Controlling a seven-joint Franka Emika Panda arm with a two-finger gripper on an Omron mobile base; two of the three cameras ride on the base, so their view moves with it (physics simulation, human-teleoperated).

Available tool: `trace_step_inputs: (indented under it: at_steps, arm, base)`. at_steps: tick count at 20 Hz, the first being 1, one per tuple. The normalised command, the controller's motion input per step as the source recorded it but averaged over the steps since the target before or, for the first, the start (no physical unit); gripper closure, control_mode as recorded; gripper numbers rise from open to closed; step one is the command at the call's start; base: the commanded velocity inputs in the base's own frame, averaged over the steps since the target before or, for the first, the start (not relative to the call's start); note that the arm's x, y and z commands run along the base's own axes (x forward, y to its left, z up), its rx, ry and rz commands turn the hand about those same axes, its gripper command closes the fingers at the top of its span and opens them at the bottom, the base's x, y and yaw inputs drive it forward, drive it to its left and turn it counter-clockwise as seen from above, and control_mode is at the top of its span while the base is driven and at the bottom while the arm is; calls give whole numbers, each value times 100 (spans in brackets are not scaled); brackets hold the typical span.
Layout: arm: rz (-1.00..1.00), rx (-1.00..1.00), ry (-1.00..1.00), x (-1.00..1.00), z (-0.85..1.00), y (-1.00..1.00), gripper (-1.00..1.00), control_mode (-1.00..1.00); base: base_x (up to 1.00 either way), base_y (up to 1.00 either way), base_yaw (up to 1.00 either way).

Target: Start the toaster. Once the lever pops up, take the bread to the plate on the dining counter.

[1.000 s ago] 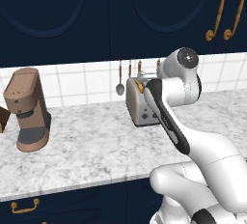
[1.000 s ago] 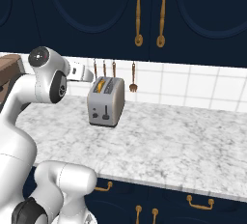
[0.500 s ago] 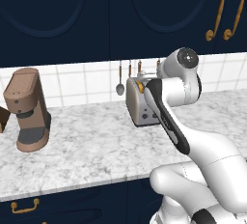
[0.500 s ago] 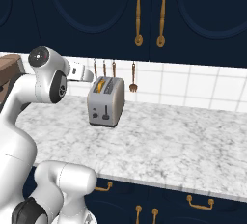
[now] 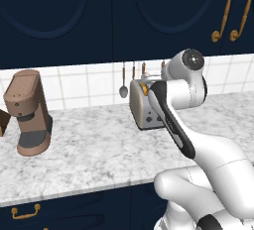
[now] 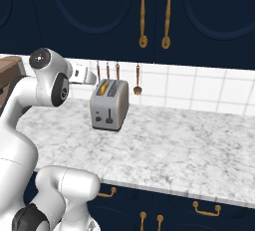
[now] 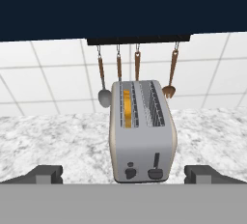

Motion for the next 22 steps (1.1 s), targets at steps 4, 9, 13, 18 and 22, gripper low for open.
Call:
trace_step_inputs:
  at_steps: [4,9,13,18,22]
  arm:
    - [0,0,0,0,0,0,-100,-100]
    - [0,0,0,0,0,0,-100,-100]
    - [0,0,0,0,0,0,-100,-100]
    - [0,0,0,0,0,0,-100,-100]
    - [0,0,0,0,0,0,-100,-100]
  base:
    - [0,0,0]
    - [0,0,0]
    - [0,0,0]
    - [0,0,0]
    - [0,0,0]
